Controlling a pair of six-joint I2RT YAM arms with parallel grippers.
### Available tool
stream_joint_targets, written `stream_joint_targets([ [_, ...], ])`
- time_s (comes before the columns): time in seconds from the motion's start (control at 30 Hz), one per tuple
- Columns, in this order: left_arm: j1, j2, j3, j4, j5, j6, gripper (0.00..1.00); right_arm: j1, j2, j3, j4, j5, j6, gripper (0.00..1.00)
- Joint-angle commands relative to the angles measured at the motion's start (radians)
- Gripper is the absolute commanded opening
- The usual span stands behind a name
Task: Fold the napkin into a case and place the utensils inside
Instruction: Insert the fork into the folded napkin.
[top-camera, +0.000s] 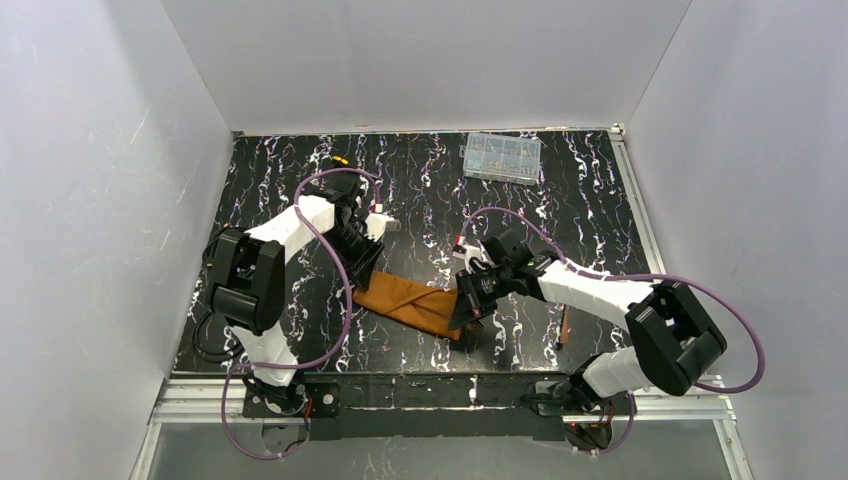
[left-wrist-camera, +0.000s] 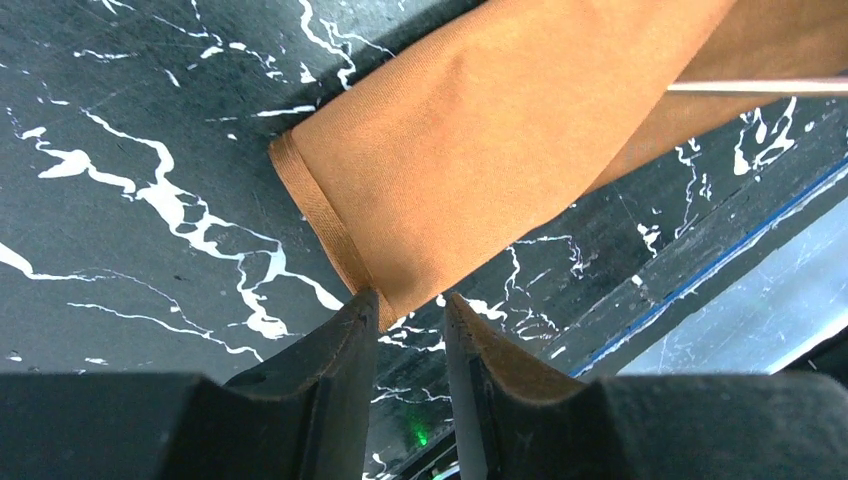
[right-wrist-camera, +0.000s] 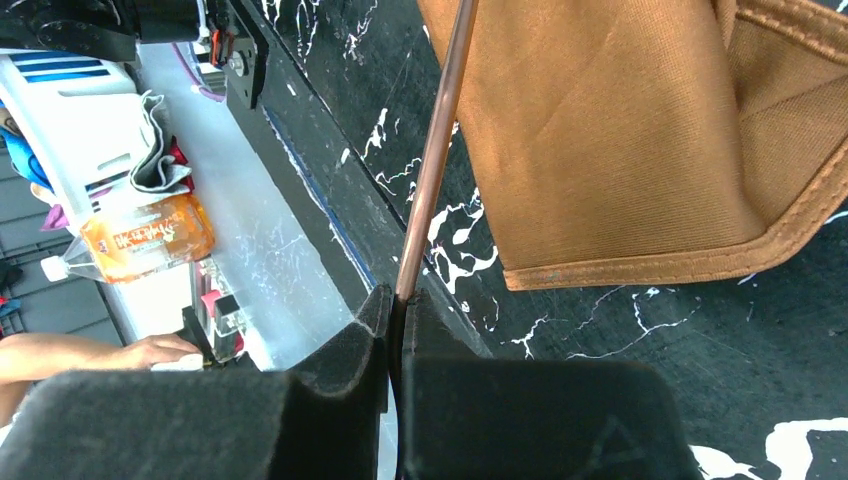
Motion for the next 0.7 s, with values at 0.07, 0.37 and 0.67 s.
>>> stream_joint_targets([
  [0.07, 0.003, 0.026, -0.035, 0.042, -0.053, -0.048, 0.29, -0.005, 0.002, -0.036, 0.109, -0.034, 0.036, 0.01],
  [0.37, 0.004, 0.052, -0.052, 0.058, -0.042, -0.051, 0.24, -0.005, 0.018, -0.071, 0.197, -0.051, 0.054, 0.01],
  [0.67, 0.003, 0.053, -0.054, 0.046, -0.025, -0.036, 0.18, -0.005, 0.029, -0.111, 0.383, -0.078, 0.092, 0.01],
])
